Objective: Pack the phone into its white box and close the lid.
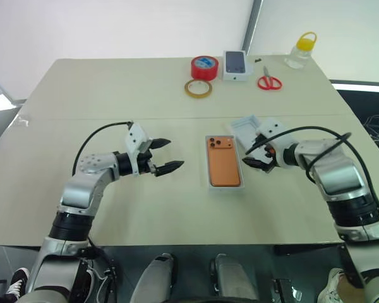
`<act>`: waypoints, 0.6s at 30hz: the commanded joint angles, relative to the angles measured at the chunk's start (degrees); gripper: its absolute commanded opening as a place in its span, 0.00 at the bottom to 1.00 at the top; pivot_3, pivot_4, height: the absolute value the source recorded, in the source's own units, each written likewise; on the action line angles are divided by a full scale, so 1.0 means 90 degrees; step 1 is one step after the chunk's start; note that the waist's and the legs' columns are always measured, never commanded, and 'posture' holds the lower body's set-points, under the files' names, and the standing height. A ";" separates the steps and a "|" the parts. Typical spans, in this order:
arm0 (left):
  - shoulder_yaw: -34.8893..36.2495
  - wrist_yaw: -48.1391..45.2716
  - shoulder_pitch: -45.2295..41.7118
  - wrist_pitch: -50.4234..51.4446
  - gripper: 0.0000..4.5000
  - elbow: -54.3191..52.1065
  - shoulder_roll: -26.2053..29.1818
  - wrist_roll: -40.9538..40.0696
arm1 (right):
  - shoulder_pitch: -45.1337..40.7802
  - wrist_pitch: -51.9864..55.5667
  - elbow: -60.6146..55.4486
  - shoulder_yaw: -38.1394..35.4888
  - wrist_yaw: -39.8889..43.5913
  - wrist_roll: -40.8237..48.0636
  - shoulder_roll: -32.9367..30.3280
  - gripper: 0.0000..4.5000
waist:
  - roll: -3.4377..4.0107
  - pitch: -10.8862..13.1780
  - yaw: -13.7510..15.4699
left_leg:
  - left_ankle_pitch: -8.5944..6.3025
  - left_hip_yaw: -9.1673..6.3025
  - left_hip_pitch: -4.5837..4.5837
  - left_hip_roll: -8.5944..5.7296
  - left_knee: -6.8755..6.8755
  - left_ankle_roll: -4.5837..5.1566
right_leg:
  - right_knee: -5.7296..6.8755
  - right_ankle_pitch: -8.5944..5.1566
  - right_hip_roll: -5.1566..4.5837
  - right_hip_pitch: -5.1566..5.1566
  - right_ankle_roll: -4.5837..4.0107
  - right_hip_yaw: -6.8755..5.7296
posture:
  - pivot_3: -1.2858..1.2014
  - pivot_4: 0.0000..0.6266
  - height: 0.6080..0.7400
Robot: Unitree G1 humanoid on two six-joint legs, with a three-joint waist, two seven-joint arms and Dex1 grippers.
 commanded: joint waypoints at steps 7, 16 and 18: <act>0.0030 0.0392 0.0214 -0.0446 0.99 -0.0508 -0.0197 0.0023 | -0.1068 0.1552 0.0479 0.0483 0.0084 0.0187 -0.0086 1.00 | 0.0000 0.0000 -0.0001 | -0.0001 0.0000 -0.0001 0.0000 0.0000 0.0002 | 0.0000 0.0000 0.0000 -0.0001 0.0000 0.0000 | 0.52 0.24 1.00; 0.0056 0.0907 0.0833 -0.0432 0.99 -0.1095 -0.0392 -0.0026 | -0.1536 0.3162 0.0278 0.0780 -0.0078 0.0747 -0.0021 1.00 | 0.0000 0.0000 -0.0005 | -0.0002 0.0002 -0.0003 0.0000 -0.0002 0.0003 | 0.0001 0.0000 -0.0001 -0.0007 0.0000 0.0004 | 0.52 0.24 1.00; 0.0044 0.1030 0.0906 -0.0390 0.99 -0.1211 -0.0446 -0.0044 | -0.1653 0.3188 0.0380 0.0822 -0.0194 0.0781 -0.0036 1.00 | 0.0001 0.0001 0.0003 | -0.0002 0.0002 -0.0004 0.0000 -0.0003 0.0003 | 0.0002 0.0000 -0.0001 -0.0010 0.0000 0.0004 | 0.52 0.24 1.00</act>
